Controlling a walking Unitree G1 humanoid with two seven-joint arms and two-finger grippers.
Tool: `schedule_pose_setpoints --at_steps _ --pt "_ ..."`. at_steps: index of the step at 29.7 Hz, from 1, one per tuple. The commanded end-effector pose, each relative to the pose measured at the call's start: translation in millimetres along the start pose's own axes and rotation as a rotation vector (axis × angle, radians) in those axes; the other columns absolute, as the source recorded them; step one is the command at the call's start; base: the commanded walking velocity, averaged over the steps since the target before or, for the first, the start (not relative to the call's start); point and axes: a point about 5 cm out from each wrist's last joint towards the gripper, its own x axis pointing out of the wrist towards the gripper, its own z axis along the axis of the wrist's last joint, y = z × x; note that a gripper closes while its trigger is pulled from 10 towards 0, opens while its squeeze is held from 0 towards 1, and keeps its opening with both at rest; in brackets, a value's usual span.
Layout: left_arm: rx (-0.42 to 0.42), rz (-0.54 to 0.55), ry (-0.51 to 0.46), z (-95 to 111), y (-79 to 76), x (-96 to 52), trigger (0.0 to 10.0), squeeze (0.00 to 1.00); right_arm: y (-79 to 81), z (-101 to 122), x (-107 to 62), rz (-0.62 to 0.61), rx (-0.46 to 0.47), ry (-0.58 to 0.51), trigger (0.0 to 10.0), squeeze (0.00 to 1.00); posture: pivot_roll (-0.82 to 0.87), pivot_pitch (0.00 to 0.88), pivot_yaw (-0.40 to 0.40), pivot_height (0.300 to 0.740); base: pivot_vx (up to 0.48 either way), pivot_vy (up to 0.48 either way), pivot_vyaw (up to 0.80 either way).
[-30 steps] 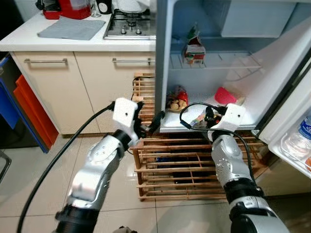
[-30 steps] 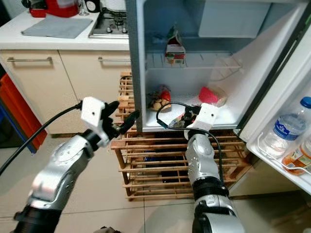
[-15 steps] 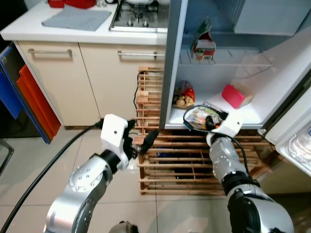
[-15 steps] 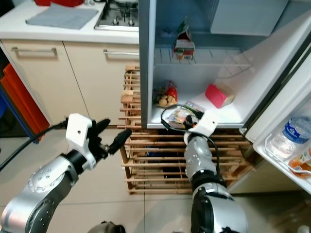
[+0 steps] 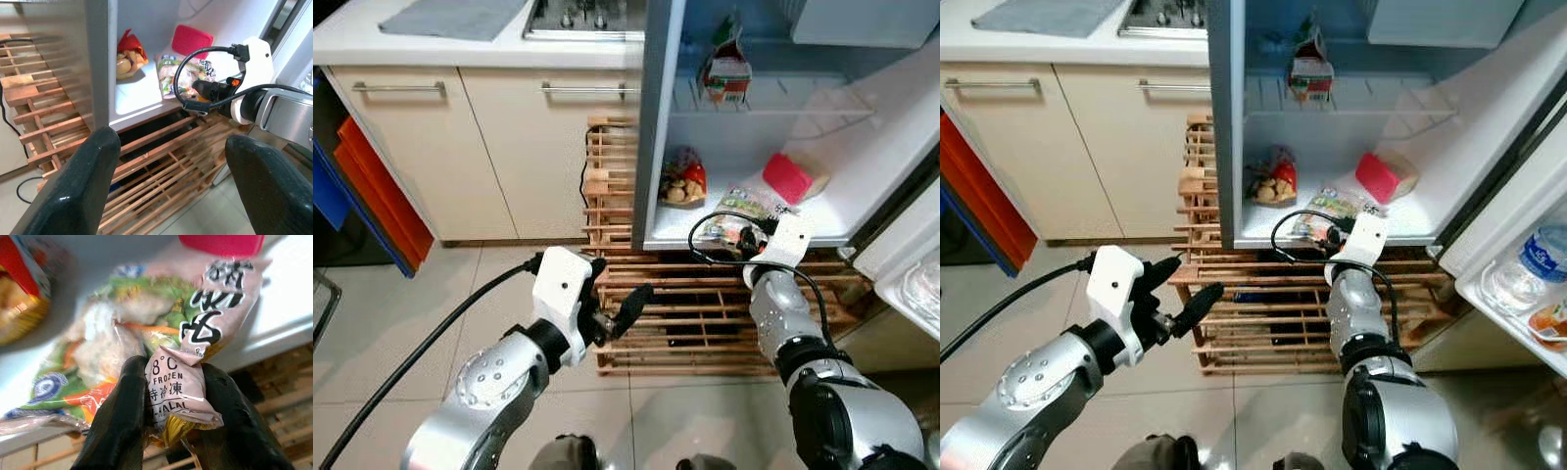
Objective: Restocking fridge
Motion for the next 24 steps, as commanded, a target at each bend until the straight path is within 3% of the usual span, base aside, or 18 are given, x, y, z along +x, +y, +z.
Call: schedule_pose_setpoints --at_steps 1,3,7,8,9,15,17,22,24 --pt "0.000 -0.004 0.009 0.1 -2.5 -3.3 10.0 0.00 -2.5 0.3 0.6 0.009 -0.095 0.008 0.0 0.00 0.09 0.204 0.041 0.740 0.000 0.000 0.00" --pt "-0.002 -0.004 0.013 0.3 -3.3 -4.3 10.0 0.00 0.9 9.7 2.4 0.055 -0.255 -0.045 0.0 0.00 0.09 0.214 0.046 0.740 0.000 0.000 0.00" --pt "-0.007 -0.005 0.016 0.0 -4.8 -4.5 10.0 0.00 2.0 14.4 3.1 0.072 -0.333 -0.072 0.0 0.00 0.08 0.218 0.046 0.740 0.000 0.000 0.00" --pt "-0.012 -0.007 0.017 0.3 -7.3 -4.2 10.0 0.00 2.5 20.5 4.1 0.081 -0.413 -0.106 5.7 0.82 0.07 0.225 0.043 0.740 0.000 0.000 0.00" --pt "-0.014 -0.008 0.016 0.5 -8.5 -3.8 10.0 0.00 3.4 23.7 4.7 0.086 -0.437 -0.121 10.0 1.00 0.07 0.226 0.041 0.740 0.000 0.000 0.00" --pt "-0.020 -0.004 0.009 1.2 -10.5 -1.9 10.0 0.00 8.7 39.6 6.5 0.094 -0.496 -0.208 10.0 1.00 0.07 0.225 0.030 0.740 0.000 0.000 0.00" --pt "-0.020 0.001 0.002 2.6 -11.1 -0.3 10.0 0.00 10.8 57.0 7.6 0.077 -0.514 -0.299 10.0 1.00 0.06 0.223 0.027 0.740 0.000 0.000 0.00" --pt "-0.019 0.004 -0.004 4.4 -12.0 1.7 10.0 0.00 10.0 77.4 8.2 0.033 -0.548 -0.398 10.0 1.00 0.06 0.222 0.025 0.740 0.000 0.000 0.00" --pt "-0.021 0.003 -0.008 5.1 -12.5 2.8 10.0 0.00 9.7 85.2 8.2 0.027 -0.612 -0.438 10.0 1.00 0.05 0.220 0.023 0.740 0.000 0.000 0.00"
